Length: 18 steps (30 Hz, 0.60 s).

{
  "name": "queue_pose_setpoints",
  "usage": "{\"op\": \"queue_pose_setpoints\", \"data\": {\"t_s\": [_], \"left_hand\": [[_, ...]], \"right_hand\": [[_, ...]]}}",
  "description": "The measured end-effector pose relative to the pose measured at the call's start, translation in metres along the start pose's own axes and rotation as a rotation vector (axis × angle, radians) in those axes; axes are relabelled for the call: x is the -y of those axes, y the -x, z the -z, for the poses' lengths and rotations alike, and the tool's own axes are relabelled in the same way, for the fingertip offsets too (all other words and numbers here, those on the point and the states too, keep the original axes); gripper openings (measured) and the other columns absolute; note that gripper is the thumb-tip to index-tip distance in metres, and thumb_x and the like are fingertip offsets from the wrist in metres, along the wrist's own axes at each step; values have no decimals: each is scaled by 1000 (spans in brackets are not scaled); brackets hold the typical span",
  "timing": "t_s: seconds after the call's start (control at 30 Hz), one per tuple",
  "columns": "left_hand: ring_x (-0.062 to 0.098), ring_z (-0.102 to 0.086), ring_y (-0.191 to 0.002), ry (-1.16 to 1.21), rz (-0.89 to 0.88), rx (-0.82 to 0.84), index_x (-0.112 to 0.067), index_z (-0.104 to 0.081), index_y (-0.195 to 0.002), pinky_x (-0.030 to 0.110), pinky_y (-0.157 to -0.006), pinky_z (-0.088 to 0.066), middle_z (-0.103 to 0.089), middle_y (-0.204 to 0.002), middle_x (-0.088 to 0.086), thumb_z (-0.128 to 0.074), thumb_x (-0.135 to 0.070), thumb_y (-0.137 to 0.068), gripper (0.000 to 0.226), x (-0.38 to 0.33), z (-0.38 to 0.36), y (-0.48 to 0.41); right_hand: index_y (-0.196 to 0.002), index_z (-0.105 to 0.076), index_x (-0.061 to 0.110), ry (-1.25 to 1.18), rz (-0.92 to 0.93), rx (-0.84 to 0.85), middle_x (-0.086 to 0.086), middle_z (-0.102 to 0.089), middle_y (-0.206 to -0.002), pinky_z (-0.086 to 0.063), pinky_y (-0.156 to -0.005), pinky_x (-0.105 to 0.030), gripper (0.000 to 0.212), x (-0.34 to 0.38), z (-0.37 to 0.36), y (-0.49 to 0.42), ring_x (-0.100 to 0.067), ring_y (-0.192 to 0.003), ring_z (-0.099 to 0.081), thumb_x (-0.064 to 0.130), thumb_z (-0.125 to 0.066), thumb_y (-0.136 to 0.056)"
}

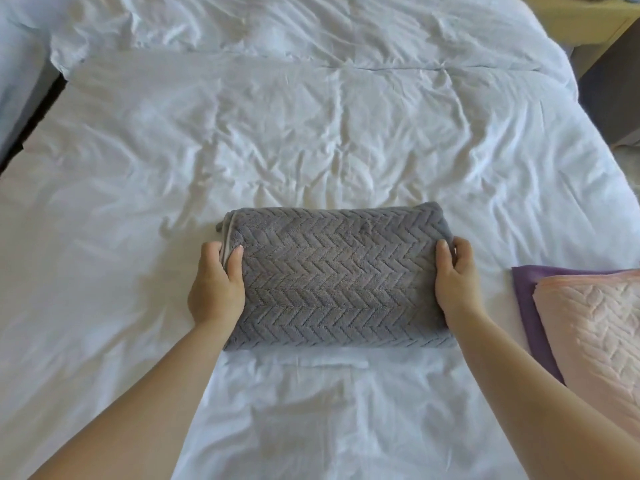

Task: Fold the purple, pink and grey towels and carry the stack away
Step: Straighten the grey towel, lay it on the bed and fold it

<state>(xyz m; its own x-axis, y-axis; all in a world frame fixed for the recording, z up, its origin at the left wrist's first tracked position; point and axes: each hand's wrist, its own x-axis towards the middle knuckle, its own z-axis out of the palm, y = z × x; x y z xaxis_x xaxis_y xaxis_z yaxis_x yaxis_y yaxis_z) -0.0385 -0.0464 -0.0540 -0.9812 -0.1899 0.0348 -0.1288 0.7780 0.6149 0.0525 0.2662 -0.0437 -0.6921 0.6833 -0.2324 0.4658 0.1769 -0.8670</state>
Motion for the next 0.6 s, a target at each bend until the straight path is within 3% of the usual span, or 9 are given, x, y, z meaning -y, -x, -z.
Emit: {"op": "queue_pose_setpoints", "data": {"t_s": [0.1,0.2,0.27,0.33,0.43,0.5,0.6], "left_hand": [[37,-57,-87,-49,67,47,-12,-40,-111,40,-66,-40,-58,-111,12,-47,-45,-95,37,0,0,0],[42,-47,-119,-120,-166,-67,-3,-46,-127,49,-92,-40,-43,-139,20,-58,-32,-92,48,-11,9,3],[38,-37,-133,-194,-406,-70,-12,-45,-136,50,-106,-31,-32,-151,17,-53,-37,-93,51,-28,13,3],[35,-22,-143,-325,-590,79,-28,-36,-144,52,-115,-17,-19,-159,8,-37,-52,-94,55,-50,8,0],[31,12,-147,-504,-642,334,-47,-8,-148,56,-116,8,9,-161,-5,-12,-71,-89,65,-66,-15,-4],[29,20,-145,-568,-617,395,-51,6,-146,58,-113,15,19,-159,-10,-4,-77,-83,69,-58,-32,-6],[28,18,-146,-610,-621,401,-55,18,-141,61,-111,14,24,-156,-15,2,-81,-80,69,-38,-43,-10]], "right_hand": [[-126,-43,21,118,-91,50,-1,-59,-119,-38,-83,-32,36,-2,-4,-2,-22,-101,-55,43,-42,-96],[-134,-37,18,275,-109,12,-5,-45,-139,-38,-91,-37,43,-1,-2,3,-27,-115,-50,37,-44,-95],[-140,-33,20,384,91,-95,-4,-31,-148,-32,-105,-41,53,12,-4,8,-27,-131,-37,35,-48,-92],[-144,-29,26,501,395,-78,1,-27,-153,-22,-113,-43,60,31,-16,10,-23,-140,-25,44,-45,-90],[-149,-10,39,844,648,170,12,-9,-159,-2,-117,-42,67,51,-45,5,-15,-147,0,67,-20,-89],[-148,1,43,1012,622,278,13,4,-159,9,-117,-43,74,45,-55,-4,-16,-146,15,78,-7,-83],[-146,9,47,1036,509,289,14,8,-159,12,-117,-43,78,16,-51,-12,-16,-145,17,83,-3,-78]]}}
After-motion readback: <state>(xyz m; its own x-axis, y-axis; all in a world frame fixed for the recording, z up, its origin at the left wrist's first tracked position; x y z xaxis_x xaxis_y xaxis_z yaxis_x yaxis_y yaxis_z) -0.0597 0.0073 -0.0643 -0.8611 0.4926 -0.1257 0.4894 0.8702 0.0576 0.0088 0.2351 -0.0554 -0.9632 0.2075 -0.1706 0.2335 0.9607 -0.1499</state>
